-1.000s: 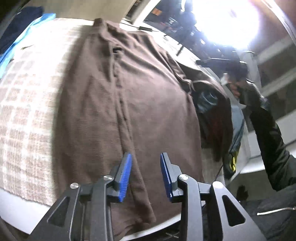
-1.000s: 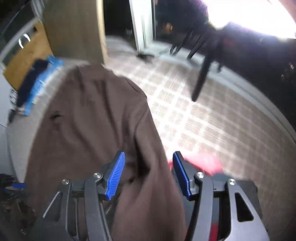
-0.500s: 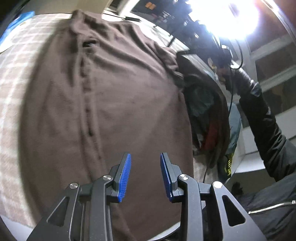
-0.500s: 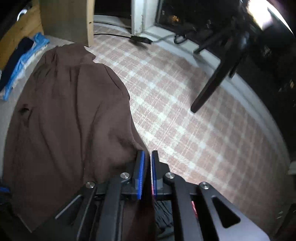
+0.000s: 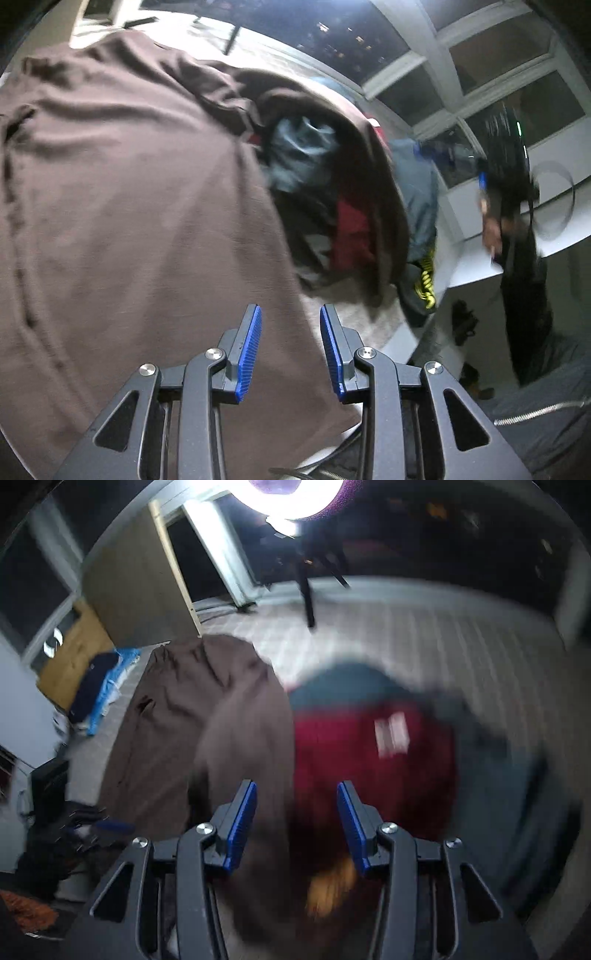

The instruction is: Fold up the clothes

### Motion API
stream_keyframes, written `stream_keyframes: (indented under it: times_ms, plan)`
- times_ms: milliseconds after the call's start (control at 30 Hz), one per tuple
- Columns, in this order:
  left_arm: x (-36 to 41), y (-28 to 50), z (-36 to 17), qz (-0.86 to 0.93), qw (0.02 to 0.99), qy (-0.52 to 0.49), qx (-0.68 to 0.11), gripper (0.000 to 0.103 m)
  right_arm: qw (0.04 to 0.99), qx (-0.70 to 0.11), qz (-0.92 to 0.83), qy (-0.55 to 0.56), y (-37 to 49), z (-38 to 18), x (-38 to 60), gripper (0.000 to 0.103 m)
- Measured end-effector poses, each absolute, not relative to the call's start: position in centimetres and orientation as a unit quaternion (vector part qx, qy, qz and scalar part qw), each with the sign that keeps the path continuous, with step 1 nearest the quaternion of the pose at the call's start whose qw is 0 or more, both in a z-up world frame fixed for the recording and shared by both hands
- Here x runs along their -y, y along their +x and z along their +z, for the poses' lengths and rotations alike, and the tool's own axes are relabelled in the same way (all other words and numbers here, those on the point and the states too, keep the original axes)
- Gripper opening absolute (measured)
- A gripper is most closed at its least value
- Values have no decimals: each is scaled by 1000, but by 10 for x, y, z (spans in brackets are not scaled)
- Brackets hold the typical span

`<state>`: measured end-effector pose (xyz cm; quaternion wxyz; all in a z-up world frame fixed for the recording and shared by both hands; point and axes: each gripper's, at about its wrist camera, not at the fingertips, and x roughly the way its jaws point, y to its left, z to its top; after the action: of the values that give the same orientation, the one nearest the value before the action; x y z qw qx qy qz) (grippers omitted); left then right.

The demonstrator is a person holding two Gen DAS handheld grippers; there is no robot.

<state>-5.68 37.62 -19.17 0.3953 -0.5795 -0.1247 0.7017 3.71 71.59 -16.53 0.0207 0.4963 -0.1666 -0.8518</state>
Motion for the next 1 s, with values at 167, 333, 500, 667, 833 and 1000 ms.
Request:
stream_keyframes:
  times_ms: [167,333,500,667,833,1000]
  plan:
    - [-431,-76,-184,708,418,-561,99,30,32,184,-855,485,54,-182,-706,45]
    - [-472,-105,-167,738,412,-532,52,33,44,161,-845,509,32,-205,-691,45]
    - [-484,-106,-167,726,431,-535,35,33,53,154,-832,531,25,-221,-691,37]
    - [-502,-89,-187,698,450,-555,47,33,66,186,-835,514,27,-204,-707,12]
    - [-522,-84,-196,684,466,-559,55,36,66,185,-829,523,29,-204,-706,14]
    - [-536,-91,-201,684,473,-550,75,12,75,175,-824,534,25,-213,-696,38]
